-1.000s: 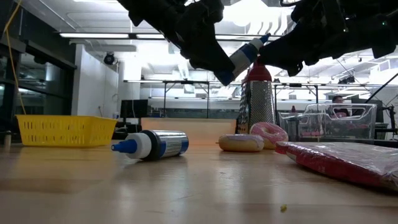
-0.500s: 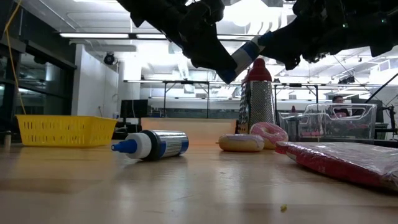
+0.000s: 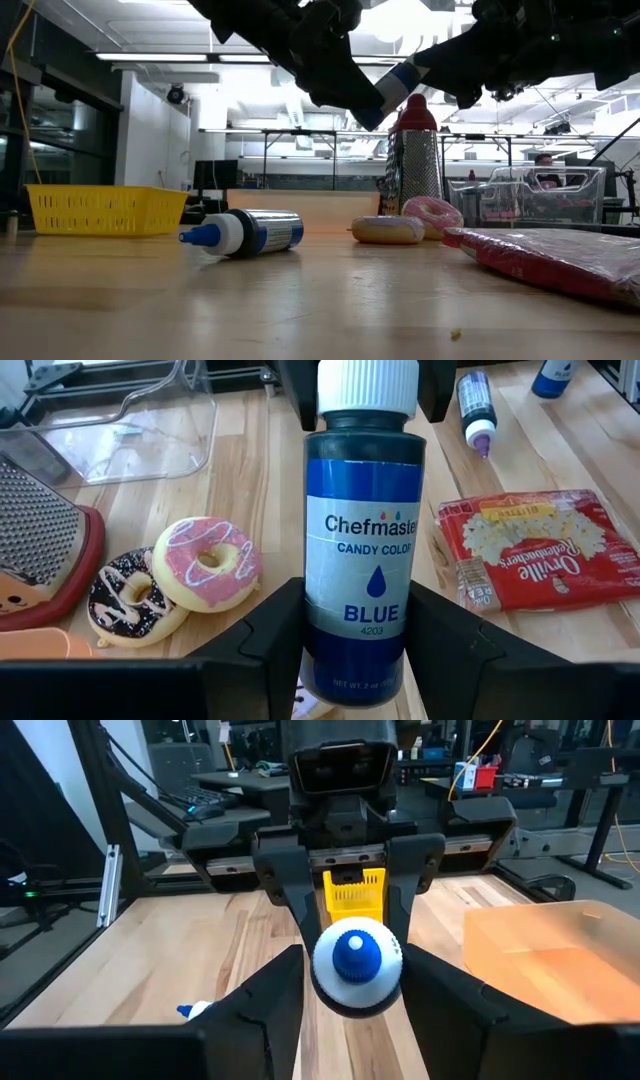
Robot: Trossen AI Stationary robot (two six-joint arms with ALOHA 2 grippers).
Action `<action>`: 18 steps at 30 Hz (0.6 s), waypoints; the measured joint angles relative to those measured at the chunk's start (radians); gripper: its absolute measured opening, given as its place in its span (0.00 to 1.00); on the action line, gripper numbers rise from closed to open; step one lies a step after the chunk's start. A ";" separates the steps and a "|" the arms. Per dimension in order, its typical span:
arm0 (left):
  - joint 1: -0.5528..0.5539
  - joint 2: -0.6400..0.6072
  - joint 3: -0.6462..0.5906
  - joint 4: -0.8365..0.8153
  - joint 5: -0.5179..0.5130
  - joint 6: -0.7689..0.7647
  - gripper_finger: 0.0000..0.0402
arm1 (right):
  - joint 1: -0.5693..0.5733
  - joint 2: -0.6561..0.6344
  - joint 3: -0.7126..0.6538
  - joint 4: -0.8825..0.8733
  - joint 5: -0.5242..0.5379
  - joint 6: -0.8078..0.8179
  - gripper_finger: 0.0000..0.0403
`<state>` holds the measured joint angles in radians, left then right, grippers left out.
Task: Pick & Place Food Item
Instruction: Put the left blue food coloring bottle into the transparent bin
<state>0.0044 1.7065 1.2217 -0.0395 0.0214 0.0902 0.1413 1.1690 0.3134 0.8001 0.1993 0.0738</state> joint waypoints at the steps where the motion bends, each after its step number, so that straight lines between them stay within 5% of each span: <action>1: 0.000 0.000 0.000 0.000 0.000 0.000 0.36 | 0.000 0.000 0.000 0.000 0.000 0.000 0.38; 18: 0.000 0.000 -0.001 0.021 0.001 0.000 0.36 | 0.000 -0.001 0.000 -0.001 0.002 -0.026 0.27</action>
<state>0.0045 1.7065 1.2205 -0.0183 0.0219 0.0898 0.1413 1.1683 0.3134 0.7994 0.2016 0.0475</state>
